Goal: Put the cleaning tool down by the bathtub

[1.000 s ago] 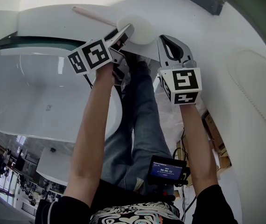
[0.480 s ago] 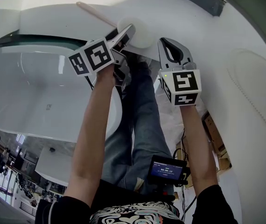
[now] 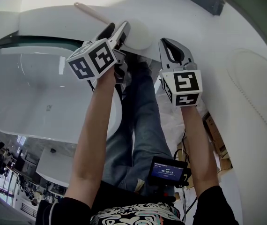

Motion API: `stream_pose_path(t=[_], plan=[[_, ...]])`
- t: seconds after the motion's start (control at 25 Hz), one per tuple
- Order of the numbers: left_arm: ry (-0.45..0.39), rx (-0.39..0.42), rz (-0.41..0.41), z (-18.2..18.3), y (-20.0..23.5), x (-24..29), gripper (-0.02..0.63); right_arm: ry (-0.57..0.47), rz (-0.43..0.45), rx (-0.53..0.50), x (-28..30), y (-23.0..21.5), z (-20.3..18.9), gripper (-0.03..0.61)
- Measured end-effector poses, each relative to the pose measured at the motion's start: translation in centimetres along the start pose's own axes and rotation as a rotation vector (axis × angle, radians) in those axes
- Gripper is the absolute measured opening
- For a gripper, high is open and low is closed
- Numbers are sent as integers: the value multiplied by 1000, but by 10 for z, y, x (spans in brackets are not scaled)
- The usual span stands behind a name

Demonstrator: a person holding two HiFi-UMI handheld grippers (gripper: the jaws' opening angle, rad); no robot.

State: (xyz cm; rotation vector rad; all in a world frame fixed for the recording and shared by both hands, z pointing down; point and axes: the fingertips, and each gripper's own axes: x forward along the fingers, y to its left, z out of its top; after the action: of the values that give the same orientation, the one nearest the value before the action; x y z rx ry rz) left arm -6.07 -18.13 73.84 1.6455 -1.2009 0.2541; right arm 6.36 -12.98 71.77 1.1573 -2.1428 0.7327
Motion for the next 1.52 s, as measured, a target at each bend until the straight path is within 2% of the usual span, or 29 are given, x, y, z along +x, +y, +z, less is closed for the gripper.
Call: stream_pose_path(t=[0.2,0.4,0.52,0.6,0.76,0.84,0.92,1.12,1.4,1.52], plan=[[-49,24,50,11,8,-6,215,4,3,3,2,2,-4,29],[-96,45,45,22,4,-15,212,-7,-1,0,-1,1,1,29],[-122,37,19,27,-3,-22,178,-18,-1,-7,-4,1,7,29],[-141,44,8,31,-8,-29,130,-26,-4,-12,-8,3,13,29],[-162,63,25,37,-10,-49,35,-44,-7,-23,-19,12,25,29],[-157,77,33,40,-10,-61,23,-46,-6,-34,-27,20,30,29],[-160,130,29,47,-15,-74,23,-56,-6,-46,-35,27,38,29],[-150,364,14,54,-35,-102,23,-107,-18,-51,-61,41,63,29],[-207,584,14,73,-63,-146,23,-140,-100,-107,-101,50,90,29],[-233,627,-1,84,-83,-174,23,-173,-135,-126,-128,58,110,29]])
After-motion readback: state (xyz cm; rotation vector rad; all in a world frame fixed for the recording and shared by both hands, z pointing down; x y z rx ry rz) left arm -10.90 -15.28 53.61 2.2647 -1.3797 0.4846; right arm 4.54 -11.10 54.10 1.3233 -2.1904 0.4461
